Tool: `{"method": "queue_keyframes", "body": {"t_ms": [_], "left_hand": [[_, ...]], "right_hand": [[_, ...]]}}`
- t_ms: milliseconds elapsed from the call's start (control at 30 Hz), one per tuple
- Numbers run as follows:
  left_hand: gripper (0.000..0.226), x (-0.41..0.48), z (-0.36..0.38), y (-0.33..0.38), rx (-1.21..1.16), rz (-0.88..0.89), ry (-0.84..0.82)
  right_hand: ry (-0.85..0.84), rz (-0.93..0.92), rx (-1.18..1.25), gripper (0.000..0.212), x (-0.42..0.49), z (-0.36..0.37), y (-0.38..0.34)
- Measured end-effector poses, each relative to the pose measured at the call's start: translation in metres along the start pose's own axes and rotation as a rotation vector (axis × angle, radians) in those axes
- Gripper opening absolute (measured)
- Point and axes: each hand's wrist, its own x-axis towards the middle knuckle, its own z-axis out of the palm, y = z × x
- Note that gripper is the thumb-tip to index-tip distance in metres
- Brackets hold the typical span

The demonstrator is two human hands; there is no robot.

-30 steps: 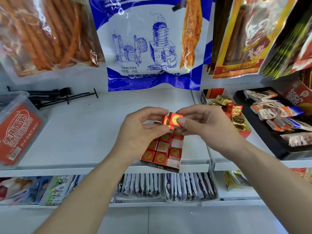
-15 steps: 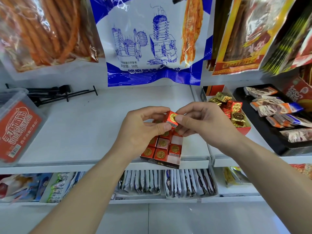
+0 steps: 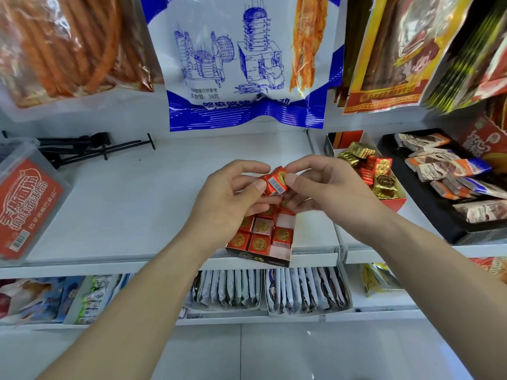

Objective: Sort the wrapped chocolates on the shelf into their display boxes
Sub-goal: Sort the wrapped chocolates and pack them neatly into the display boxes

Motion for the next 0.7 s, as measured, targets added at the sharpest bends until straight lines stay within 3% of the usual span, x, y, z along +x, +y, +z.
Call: {"method": "queue_keyframes", "body": {"t_ms": [167, 433, 700], "left_hand": [[0.018, -0.0008, 0.0009, 0.0025, -0.056, -0.008, 0.021], [0.04, 0.0002, -0.005, 0.0014, 0.08, 0.009, -0.026], [0.035, -0.0002, -0.0031, -0.0004, 0.017, -0.005, -0.055]], "right_hand": [[0.02, -0.038, -0.041, 0.012, 0.0015, -0.0013, 0.0036], [0.054, -0.12, -0.113, 0.013, 0.0008, -0.0046, 0.0044], [0.032, -0.13, -0.128, 0.018, -0.001, 0.0005, 0.0012]]}}
